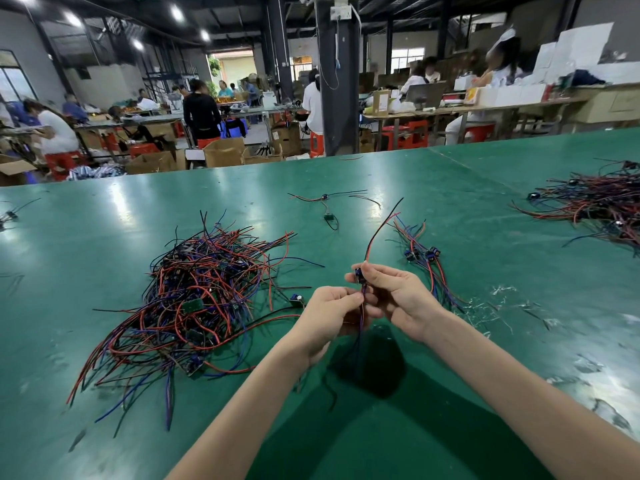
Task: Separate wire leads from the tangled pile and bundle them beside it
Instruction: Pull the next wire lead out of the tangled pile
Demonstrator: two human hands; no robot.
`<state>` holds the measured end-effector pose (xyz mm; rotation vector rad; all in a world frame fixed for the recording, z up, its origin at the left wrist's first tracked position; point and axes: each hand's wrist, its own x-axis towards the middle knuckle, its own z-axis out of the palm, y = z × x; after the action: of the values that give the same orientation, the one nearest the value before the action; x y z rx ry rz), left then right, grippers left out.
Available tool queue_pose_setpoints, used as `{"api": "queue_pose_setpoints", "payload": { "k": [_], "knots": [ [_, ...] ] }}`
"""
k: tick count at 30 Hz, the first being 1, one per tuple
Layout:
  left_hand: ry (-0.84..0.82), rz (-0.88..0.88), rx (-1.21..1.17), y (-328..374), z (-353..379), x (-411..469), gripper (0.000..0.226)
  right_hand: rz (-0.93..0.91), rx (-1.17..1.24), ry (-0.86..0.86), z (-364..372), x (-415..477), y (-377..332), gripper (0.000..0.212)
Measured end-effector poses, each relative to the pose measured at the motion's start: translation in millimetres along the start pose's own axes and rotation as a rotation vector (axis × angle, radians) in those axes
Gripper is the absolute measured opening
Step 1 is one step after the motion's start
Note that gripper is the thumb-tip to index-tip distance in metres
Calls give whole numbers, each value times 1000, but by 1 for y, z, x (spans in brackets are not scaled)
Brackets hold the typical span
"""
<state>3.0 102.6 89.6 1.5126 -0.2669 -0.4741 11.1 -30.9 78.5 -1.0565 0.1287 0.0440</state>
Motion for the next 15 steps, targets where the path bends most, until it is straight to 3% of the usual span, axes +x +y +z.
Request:
{"api": "queue_pose_setpoints", "payload": {
  "k": [6, 15],
  "knots": [
    [-61, -51, -123, 2, -3, 0, 19, 37, -10, -10, 0, -1, -2, 15],
    [-21, -74, -175, 2, -1, -1, 24, 97, -144, -81, -2, -3, -5, 23]
  ]
}}
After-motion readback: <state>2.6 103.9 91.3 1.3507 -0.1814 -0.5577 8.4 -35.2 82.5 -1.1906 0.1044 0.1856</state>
